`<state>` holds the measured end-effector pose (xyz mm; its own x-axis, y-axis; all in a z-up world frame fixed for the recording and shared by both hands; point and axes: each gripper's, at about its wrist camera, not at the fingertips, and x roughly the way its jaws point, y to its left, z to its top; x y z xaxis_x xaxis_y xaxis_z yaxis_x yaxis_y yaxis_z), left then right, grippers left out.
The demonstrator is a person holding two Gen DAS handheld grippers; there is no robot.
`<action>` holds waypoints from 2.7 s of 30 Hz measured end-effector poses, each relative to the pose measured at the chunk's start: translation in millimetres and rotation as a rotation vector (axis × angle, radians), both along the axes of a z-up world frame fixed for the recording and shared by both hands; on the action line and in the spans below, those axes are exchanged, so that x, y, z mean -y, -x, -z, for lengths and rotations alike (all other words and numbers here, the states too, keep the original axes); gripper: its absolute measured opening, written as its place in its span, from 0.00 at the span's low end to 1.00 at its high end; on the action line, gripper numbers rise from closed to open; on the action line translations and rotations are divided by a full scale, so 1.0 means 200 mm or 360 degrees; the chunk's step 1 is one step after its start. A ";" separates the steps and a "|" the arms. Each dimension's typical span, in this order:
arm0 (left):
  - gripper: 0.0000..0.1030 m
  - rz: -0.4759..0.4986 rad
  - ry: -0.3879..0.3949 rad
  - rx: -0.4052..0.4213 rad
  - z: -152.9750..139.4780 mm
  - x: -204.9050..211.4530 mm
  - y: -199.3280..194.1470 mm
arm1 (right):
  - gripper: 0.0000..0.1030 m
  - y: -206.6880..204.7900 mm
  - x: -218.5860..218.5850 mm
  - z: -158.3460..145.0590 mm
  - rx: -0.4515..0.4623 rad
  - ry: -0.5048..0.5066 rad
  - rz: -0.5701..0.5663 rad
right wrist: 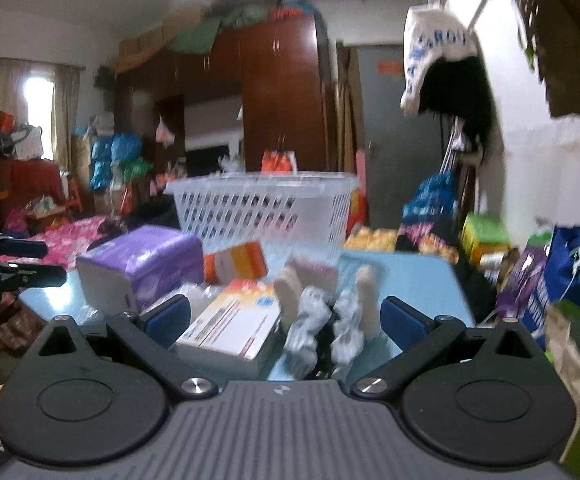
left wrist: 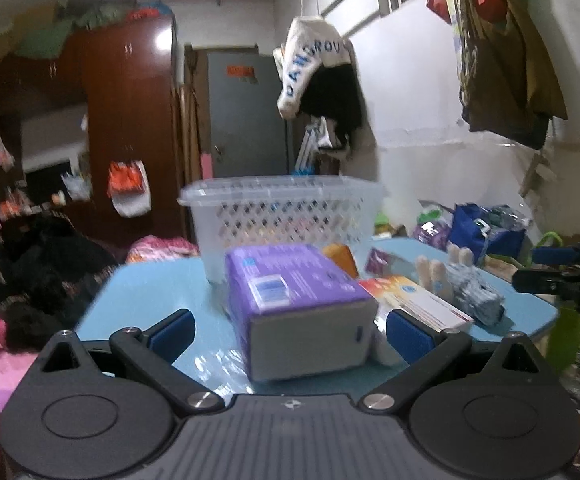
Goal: Organize objects
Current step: 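Reach the right gripper down and grasp the white cotton gloves, then carry the gloves with the right gripper into the basket and open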
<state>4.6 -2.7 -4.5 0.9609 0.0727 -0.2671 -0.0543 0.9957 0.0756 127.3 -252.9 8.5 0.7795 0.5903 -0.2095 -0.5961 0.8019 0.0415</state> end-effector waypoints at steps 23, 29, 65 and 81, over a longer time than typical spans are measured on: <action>0.82 0.0268 0.0096 -0.0174 0.02 0.50 -0.62 | 0.74 -0.49 0.07 0.01 -0.0267 0.0009 0.0159; 0.63 0.0235 0.0098 -0.0260 0.11 0.51 -0.73 | 0.55 -0.54 0.05 0.03 -0.0317 0.0006 0.0093; 0.15 0.0391 0.0106 -0.0049 0.02 0.52 -0.65 | 0.15 -0.41 0.05 -0.09 -0.0106 -0.0031 0.0050; 0.15 0.0225 0.0015 0.0109 -0.61 0.24 -0.85 | 0.15 -0.69 -0.43 -0.68 0.0046 0.0037 -0.0077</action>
